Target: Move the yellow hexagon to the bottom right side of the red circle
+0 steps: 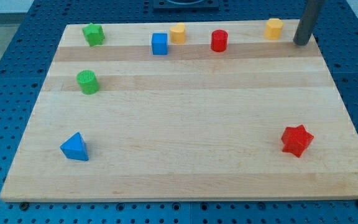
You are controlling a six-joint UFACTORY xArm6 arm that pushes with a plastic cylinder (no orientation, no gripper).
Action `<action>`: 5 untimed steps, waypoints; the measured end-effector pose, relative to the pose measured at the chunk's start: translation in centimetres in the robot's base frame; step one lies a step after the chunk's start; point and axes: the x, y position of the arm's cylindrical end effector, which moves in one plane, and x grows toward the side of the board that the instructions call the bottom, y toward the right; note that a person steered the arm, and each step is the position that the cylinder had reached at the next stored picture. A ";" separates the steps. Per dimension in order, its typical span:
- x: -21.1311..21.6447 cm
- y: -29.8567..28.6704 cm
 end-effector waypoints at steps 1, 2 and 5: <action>-3.3 0.3; -5.0 -0.2; -3.2 -5.8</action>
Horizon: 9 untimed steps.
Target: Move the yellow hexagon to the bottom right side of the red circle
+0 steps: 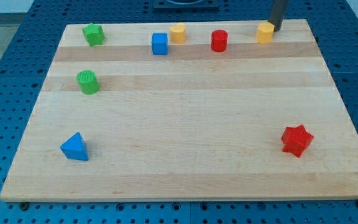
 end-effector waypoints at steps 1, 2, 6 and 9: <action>1.6 -0.6; 3.0 -3.0; 18.0 -7.4; 28.7 -14.1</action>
